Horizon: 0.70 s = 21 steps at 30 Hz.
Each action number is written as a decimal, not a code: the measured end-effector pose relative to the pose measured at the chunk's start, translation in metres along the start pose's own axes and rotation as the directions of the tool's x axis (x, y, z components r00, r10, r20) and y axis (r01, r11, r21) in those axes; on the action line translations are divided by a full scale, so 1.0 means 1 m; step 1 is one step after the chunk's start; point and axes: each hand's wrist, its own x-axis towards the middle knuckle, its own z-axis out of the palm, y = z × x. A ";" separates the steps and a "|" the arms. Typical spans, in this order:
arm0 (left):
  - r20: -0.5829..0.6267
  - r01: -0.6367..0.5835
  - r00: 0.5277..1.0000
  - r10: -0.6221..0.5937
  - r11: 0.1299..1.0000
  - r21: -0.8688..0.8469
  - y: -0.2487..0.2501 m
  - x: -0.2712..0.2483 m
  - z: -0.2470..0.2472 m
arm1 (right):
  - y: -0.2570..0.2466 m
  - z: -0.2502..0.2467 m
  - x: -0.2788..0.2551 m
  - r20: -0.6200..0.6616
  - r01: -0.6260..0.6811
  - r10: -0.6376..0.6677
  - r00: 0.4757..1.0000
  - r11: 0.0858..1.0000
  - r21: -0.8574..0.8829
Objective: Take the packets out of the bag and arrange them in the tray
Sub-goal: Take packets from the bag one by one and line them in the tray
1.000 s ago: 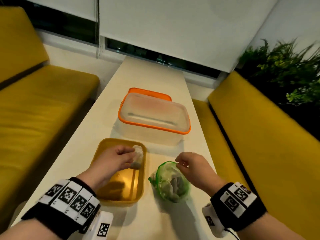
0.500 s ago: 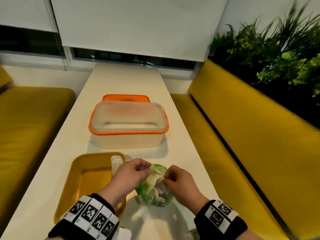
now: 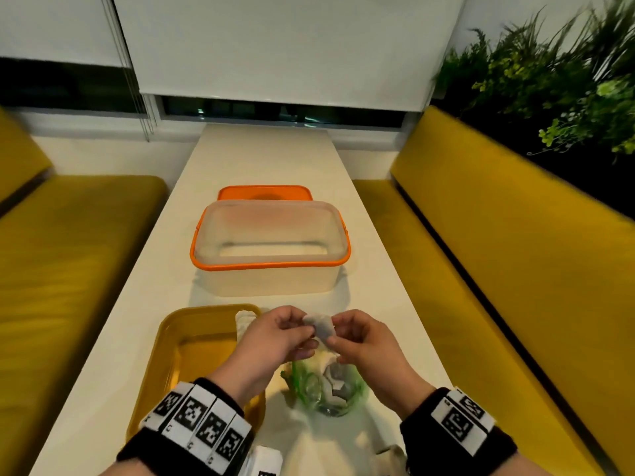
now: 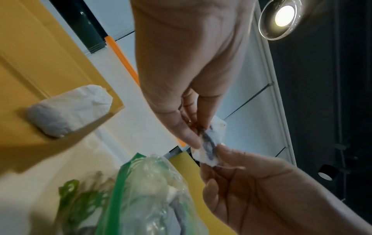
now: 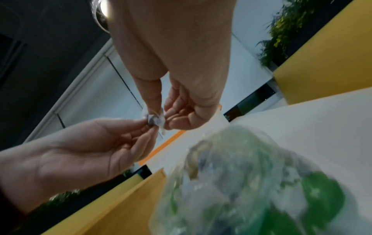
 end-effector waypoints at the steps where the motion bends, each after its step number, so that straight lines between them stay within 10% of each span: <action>1: -0.003 0.004 1.000 -0.005 1.000 -0.025 0.000 0.001 -0.002 | 0.003 0.003 -0.001 0.000 -0.012 0.012 1.000 1.000 -0.007; 11: 0.172 0.090 0.984 -0.038 0.948 -0.304 0.006 -0.014 -0.010 | -0.023 0.004 0.003 0.061 0.074 -0.077 0.995 0.996 0.046; 15: 0.387 0.204 0.921 -0.035 0.891 -0.405 0.011 -0.020 -0.009 | -0.054 -0.008 0.006 0.312 0.139 -0.053 0.949 0.955 -0.261; 18: 0.464 0.245 0.882 -0.078 0.918 -0.311 0.013 -0.025 -0.004 | -0.069 -0.007 0.004 0.366 0.282 -0.054 0.929 0.743 -0.607; 21: 0.474 0.222 0.877 -0.076 0.939 -0.261 0.010 -0.029 0.000 | -0.074 -0.003 0.002 0.320 0.323 -0.156 0.934 0.752 -0.575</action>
